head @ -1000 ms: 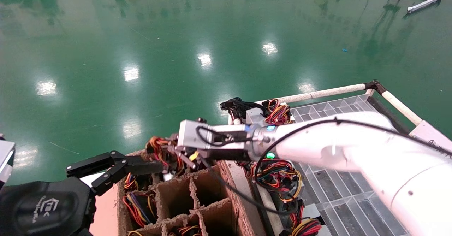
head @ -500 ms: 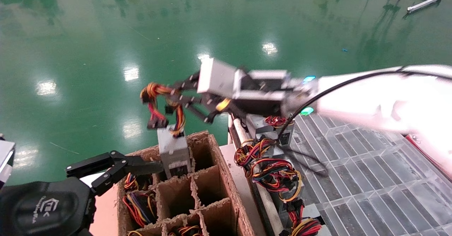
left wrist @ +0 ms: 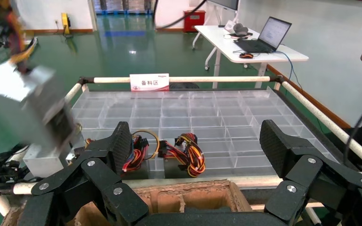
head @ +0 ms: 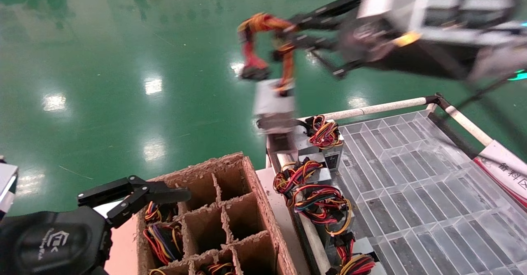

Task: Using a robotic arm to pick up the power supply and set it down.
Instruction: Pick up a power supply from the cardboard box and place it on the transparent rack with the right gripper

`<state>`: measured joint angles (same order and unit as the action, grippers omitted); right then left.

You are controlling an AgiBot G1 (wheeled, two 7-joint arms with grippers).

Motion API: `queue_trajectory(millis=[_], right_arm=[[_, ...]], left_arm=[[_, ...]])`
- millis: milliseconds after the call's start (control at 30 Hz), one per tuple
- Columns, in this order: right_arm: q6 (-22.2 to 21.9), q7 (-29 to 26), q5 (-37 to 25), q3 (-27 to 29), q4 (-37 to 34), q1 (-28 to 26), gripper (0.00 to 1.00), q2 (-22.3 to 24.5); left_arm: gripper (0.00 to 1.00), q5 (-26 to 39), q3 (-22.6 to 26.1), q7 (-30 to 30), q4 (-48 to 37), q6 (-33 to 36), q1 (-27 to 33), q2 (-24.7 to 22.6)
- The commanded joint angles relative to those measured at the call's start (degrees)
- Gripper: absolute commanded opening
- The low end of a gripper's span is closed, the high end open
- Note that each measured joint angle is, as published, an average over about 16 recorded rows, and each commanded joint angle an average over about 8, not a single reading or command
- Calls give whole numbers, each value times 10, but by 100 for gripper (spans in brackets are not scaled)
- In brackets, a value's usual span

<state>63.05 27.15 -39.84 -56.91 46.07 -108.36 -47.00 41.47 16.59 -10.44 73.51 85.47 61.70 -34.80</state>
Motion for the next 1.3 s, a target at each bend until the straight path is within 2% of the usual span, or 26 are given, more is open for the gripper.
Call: queue_trajectory(millis=[33,300,533,733,1300], right_arm=[[-6,-11,-3,3,21,-9,0,33],[-13,-56,-47,-11,51,-31,0,120],[-8,-57,-63,-25,38,-13,0,145],[5,-42,-73,-40,7,9,0,126],[51,22,-89,-58,-154,13,0,15]], left_arm=[[100,0,0,0,0,0,0,0],[100,0,0,0,0,0,0,0],[100,0,1,0,0,0,0,0],[100,-1,1,0,0,0,0,0],[100,-1,1,1,0,-1,0,1]])
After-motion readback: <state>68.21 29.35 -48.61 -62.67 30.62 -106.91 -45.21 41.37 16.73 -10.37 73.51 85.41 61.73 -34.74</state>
